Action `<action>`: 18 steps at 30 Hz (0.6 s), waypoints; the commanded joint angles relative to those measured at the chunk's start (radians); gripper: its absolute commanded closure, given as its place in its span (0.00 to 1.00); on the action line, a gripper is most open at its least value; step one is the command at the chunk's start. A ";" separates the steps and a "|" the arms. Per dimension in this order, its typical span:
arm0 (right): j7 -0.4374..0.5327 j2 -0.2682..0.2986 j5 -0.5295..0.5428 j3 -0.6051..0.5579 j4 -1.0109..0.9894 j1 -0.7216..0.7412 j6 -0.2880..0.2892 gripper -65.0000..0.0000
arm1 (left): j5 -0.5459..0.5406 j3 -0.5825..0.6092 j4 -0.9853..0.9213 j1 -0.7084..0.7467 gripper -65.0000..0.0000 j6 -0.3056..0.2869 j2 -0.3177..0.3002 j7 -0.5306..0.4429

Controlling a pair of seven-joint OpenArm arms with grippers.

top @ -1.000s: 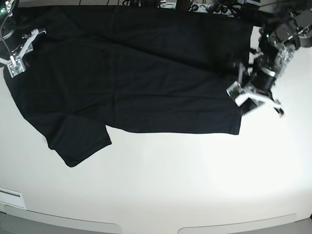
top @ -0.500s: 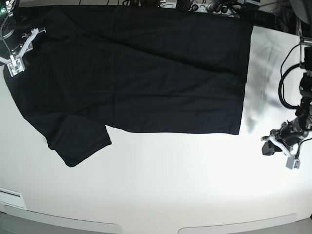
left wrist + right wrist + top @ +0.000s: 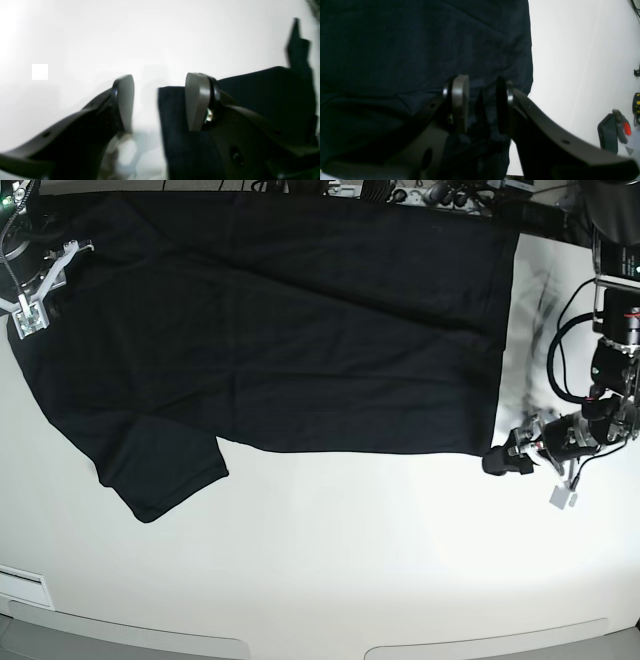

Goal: Fold the T-shirt properly
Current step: 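Release the shirt and move the left gripper to the hem corner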

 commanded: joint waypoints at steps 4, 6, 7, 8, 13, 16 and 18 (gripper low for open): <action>0.018 0.014 -0.007 0.012 0.015 0.010 -0.003 0.67 | -0.002 0.033 -0.005 0.002 0.47 0.012 0.055 0.204; 0.019 0.014 -0.007 0.012 0.015 0.026 0.003 0.67 | -0.003 0.035 -0.005 0.002 0.49 0.013 0.069 0.213; 0.020 0.014 -0.006 0.012 0.015 0.038 0.009 0.67 | -0.003 0.035 -0.005 0.003 0.53 0.013 0.070 0.213; 0.020 0.014 -0.003 0.012 0.015 0.051 0.011 0.67 | -0.003 0.035 -0.005 0.002 0.61 0.013 0.069 0.211; 0.043 0.014 0.000 0.012 0.014 0.133 0.016 0.66 | 0.020 0.035 -0.005 -0.003 1.00 0.023 0.061 0.207; 0.090 0.014 0.000 0.012 0.009 0.208 0.016 0.54 | 0.032 0.035 -0.005 -0.009 1.00 0.006 0.061 0.199; 0.121 0.014 0.021 0.011 -0.024 0.267 0.016 0.51 | 0.031 0.035 -0.005 -0.008 1.00 -0.011 0.061 0.196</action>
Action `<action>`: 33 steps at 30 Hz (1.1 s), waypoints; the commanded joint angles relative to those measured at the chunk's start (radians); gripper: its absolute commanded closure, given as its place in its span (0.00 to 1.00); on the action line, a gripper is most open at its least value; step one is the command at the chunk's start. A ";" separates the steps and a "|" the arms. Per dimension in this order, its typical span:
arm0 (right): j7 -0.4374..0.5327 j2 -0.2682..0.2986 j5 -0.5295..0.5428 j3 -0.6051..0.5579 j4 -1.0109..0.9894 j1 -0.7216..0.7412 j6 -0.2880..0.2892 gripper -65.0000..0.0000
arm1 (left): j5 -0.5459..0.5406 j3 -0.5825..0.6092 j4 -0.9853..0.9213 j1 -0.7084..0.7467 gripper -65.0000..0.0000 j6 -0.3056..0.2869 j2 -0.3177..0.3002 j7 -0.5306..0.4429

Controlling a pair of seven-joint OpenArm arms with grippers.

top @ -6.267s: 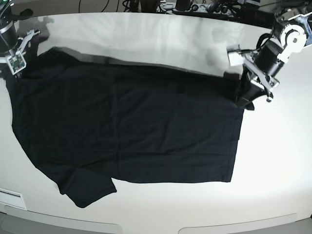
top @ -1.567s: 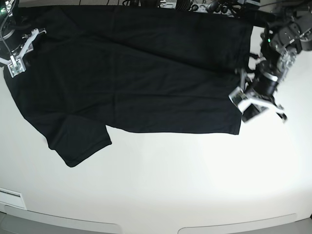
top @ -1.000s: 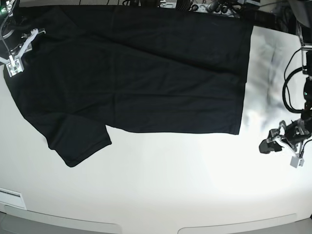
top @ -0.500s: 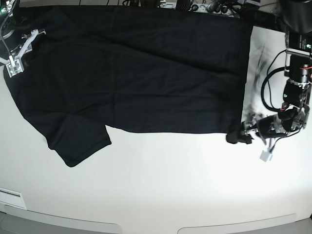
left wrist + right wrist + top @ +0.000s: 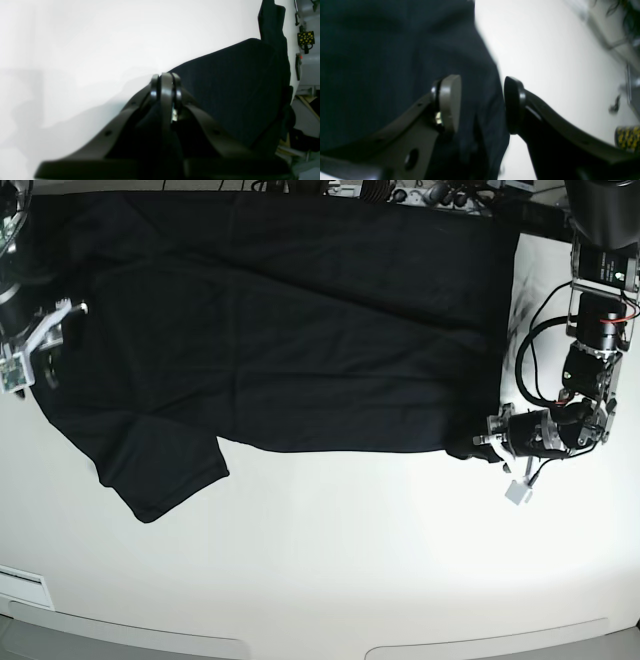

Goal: Fold the T-shirt properly
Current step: 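Release the shirt and move the left gripper to the hem corner, then move the right gripper to the sleeve corner and grasp it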

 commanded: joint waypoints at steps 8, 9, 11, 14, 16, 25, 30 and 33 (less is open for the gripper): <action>0.032 0.017 0.229 0.008 -0.420 0.383 0.134 0.51 | 0.072 0.005 -0.002 -0.005 1.00 -0.032 -0.014 -0.005; 0.016 0.017 0.274 0.008 -0.487 0.433 0.152 0.51 | 0.072 0.005 -0.002 -0.005 1.00 -0.032 -0.014 -0.005; -0.027 0.014 0.374 0.008 -0.635 0.537 0.187 0.51 | 0.072 0.006 -0.002 -0.005 1.00 -0.032 -0.014 -0.004; -0.111 0.009 0.488 0.008 -0.882 0.694 0.224 0.51 | 0.072 0.005 -0.002 -0.005 1.00 -0.031 -0.011 0.000; -0.164 0.010 0.554 0.008 -1.057 0.788 0.251 0.51 | 0.073 0.006 -0.002 -0.005 1.00 -0.031 -0.011 0.003; -0.250 -0.002 0.663 0.008 -1.675 1.046 0.380 0.51 | 0.073 0.006 -0.002 -0.005 1.00 -0.032 -0.012 0.022; -0.275 -0.046 0.663 -0.012 -1.702 1.057 0.431 0.51 | 0.072 0.006 -0.002 -0.005 1.00 -0.032 -0.011 0.021; -0.274 -0.072 0.663 -0.093 -1.701 1.063 0.467 0.51 | 0.072 0.005 -0.002 -0.005 1.00 -0.032 -0.011 0.021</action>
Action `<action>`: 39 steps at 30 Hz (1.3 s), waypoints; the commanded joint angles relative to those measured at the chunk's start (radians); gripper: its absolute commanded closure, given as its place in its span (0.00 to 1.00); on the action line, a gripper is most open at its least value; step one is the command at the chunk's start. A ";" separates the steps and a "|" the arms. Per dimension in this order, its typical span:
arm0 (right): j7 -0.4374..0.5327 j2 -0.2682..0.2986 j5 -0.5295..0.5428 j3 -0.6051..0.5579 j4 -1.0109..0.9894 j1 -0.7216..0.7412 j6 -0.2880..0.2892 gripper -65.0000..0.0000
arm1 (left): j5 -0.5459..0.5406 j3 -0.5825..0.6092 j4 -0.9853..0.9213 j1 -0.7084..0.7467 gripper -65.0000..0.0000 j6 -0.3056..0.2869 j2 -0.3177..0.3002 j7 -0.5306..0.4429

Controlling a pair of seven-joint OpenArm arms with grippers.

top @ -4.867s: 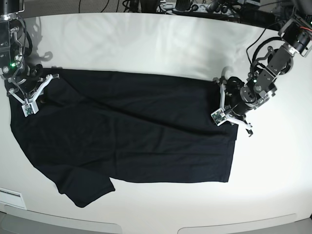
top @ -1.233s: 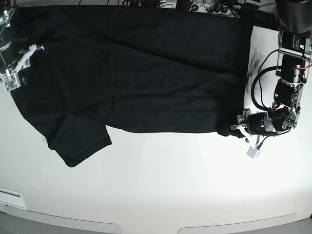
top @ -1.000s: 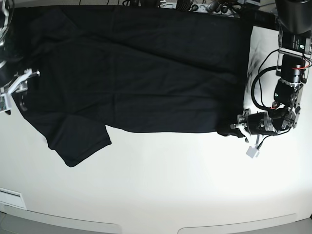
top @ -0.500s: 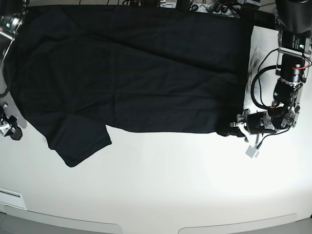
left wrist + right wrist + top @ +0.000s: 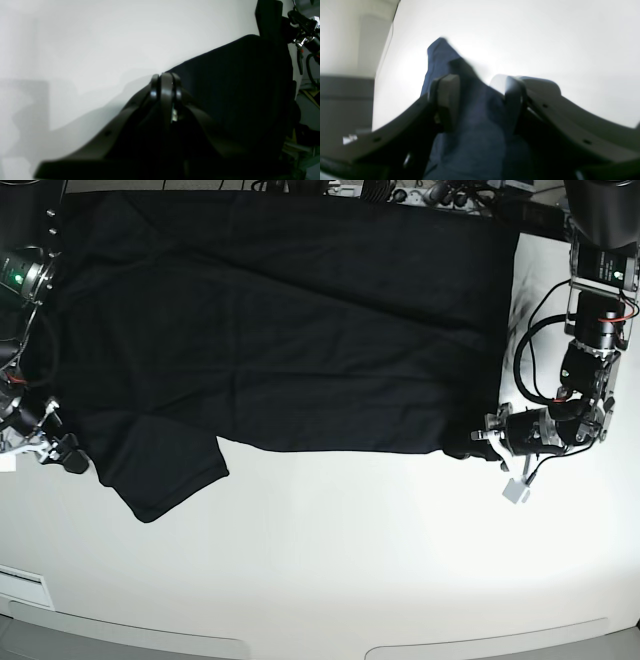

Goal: Fold the T-shirt properly
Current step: 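Move the right gripper to the sleeve corner and grasp it, then lift the opposite edge with both grippers and fold it over the shirt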

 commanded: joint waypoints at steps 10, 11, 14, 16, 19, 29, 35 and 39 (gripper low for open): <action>-0.031 -0.014 -0.030 -0.243 0.058 0.111 0.024 0.65 | 0.062 0.005 -0.001 -0.006 1.00 0.019 -0.014 0.052; -0.038 -0.013 -0.032 -0.245 0.064 0.122 0.024 0.74 | 0.063 0.005 -0.001 -0.006 1.00 0.016 -0.014 0.052; -0.090 -0.013 -0.031 -0.245 0.092 0.149 0.024 0.99 | 0.063 0.005 -0.001 -0.013 1.00 -0.010 -0.014 0.050; -0.100 -0.013 -0.032 -0.245 0.131 0.149 0.024 1.00 | 0.071 0.005 -0.001 -0.029 1.00 -0.010 -0.014 0.034; -0.126 -0.011 -0.035 -0.245 0.198 0.148 0.024 1.00 | 0.112 0.005 -0.001 -0.075 1.00 -0.009 -0.014 0.000; -0.137 0.077 -0.023 -0.246 0.371 0.146 0.024 1.00 | 0.176 0.005 -0.001 -0.255 1.00 -0.009 -0.014 -0.013; -0.272 0.129 0.142 -0.245 0.416 0.145 0.024 1.00 | 0.112 0.005 -0.001 -0.255 1.00 -0.057 -0.014 0.029; -0.387 0.154 0.260 -0.245 0.419 0.123 0.024 1.00 | -0.024 0.005 -0.001 -0.246 1.00 -0.147 -0.015 0.152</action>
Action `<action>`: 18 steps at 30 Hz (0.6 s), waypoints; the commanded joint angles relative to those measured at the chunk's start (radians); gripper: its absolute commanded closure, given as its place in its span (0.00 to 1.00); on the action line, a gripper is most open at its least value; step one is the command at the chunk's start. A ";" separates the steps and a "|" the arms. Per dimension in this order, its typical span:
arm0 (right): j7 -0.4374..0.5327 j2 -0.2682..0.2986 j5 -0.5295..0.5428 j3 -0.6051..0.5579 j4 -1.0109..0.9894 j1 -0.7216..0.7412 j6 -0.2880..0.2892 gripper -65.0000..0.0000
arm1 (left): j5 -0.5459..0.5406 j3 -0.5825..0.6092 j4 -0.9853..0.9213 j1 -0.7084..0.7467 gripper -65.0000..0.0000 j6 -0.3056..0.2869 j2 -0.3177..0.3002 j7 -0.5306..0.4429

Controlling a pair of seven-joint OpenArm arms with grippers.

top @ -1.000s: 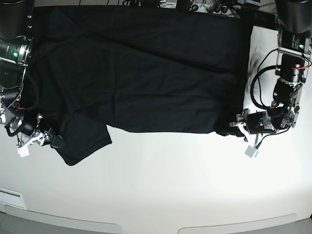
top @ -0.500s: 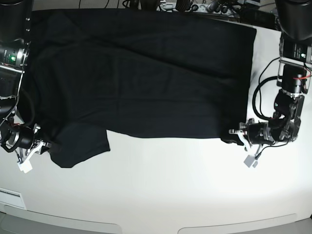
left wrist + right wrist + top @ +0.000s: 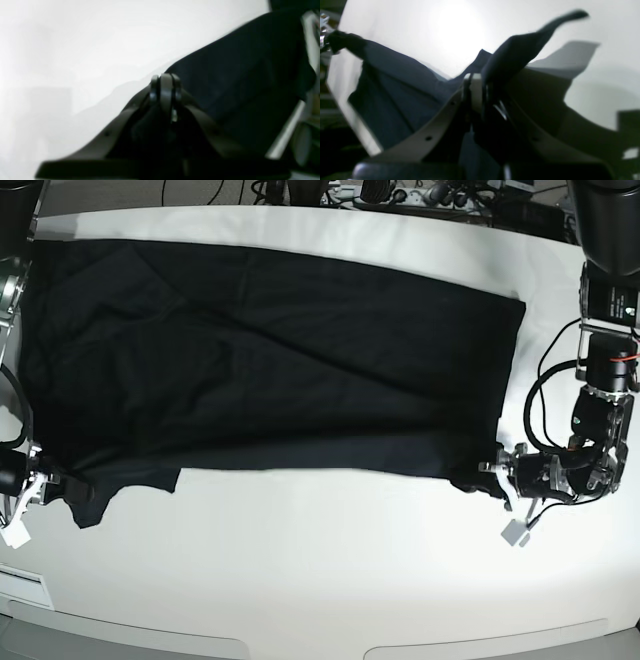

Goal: Fold the T-shirt properly
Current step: 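Lift the opposite edge with both grippers and fold it over the shirt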

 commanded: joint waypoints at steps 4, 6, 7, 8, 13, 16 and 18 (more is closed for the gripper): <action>-0.075 0.045 0.130 0.008 0.042 -0.037 0.006 1.00 | -0.099 -0.009 0.023 -0.039 1.00 -0.035 -0.025 0.029; -0.096 0.054 0.143 0.008 0.087 -0.083 0.006 1.00 | -0.122 -0.009 0.036 -0.039 1.00 -0.035 -0.031 0.032; -0.096 0.062 0.143 0.008 0.119 -0.110 0.006 1.00 | -0.130 -0.009 0.045 -0.040 1.00 -0.035 -0.033 0.040; -0.096 0.068 0.143 0.008 0.157 -0.137 0.006 1.00 | -0.142 -0.009 0.056 -0.040 1.00 -0.035 -0.034 0.055; -0.096 0.116 0.139 0.010 0.360 -0.261 0.006 1.00 | -0.206 -0.008 0.117 -0.040 1.00 -0.035 -0.034 0.119; -0.096 0.146 0.092 0.010 0.445 -0.308 0.006 1.00 | -0.229 -0.008 0.151 -0.040 1.00 -0.035 -0.035 0.145; -0.096 0.161 0.068 0.010 0.476 -0.331 0.006 1.00 | -0.232 -0.008 0.180 -0.040 1.00 -0.035 -0.045 0.152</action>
